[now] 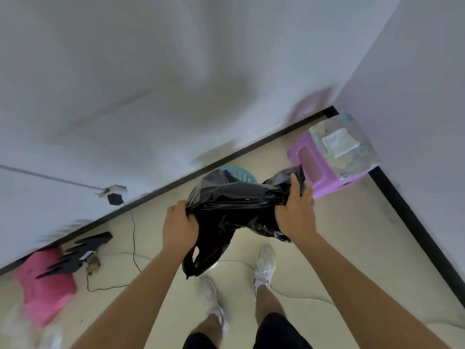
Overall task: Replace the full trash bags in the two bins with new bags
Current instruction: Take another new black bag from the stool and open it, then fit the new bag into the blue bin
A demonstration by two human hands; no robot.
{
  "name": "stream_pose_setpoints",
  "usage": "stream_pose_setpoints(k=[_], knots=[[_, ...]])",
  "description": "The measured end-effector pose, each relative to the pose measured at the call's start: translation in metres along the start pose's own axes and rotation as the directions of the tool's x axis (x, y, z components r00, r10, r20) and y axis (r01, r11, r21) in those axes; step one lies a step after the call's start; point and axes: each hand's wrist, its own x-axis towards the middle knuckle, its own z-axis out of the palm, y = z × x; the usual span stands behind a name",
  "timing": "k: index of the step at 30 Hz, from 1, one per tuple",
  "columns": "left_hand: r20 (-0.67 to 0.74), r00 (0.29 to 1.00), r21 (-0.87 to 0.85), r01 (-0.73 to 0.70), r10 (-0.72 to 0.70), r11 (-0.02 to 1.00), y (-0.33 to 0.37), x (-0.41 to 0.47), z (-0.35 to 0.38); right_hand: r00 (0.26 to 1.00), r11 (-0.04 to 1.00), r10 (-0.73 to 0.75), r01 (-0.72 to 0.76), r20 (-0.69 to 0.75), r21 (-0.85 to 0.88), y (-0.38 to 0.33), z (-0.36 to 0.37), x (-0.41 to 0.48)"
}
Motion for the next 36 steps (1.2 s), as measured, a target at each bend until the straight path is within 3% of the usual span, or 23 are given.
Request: stream_pose_setpoints(k=[6,9,13,19,23,27,30,34,36], knots=[[0.094,0.963,-0.176,0.265,-0.251,0.948,-0.042,0.075,0.115,0.982,0.991,-0.077,0.057,0.173,0.12,0.034,0.123,0.056],[0.16,0.938,-0.114,0.328,-0.309,0.938,-0.069,0.11,0.165,0.951,0.987,-0.156,0.138,0.265,0.085,0.047,0.177,0.077],[0.251,0.927,-0.023,0.294,-0.279,0.956,-0.107,0.152,0.211,0.903,0.973,-0.224,0.227,0.367,0.036,0.055,0.241,0.11],[0.214,0.912,-0.183,0.39,-0.35,0.903,-0.149,0.204,0.243,0.837,0.984,-0.08,0.153,0.541,-0.093,0.056,0.314,0.174],[0.107,0.961,-0.014,0.26,-0.257,0.966,-0.168,0.227,0.262,0.851,0.961,0.064,0.089,0.521,-0.263,0.07,0.352,0.206],[0.132,0.991,0.162,0.002,-0.024,0.987,-0.183,0.245,0.288,0.885,0.88,0.222,-0.002,0.409,-0.474,0.09,0.383,0.227],[0.187,0.968,0.367,-0.229,0.17,0.902,-0.192,0.246,0.295,0.807,0.904,0.252,0.0,0.534,-0.427,0.101,0.405,0.233],[0.255,0.95,0.478,-0.287,0.181,0.83,-0.18,0.248,0.29,0.694,0.939,0.291,-0.074,0.659,-0.336,0.106,0.402,0.215],[0.292,0.937,0.522,-0.324,0.192,0.789,-0.172,0.255,0.285,0.684,0.946,0.306,-0.142,0.662,-0.291,0.109,0.393,0.203]])
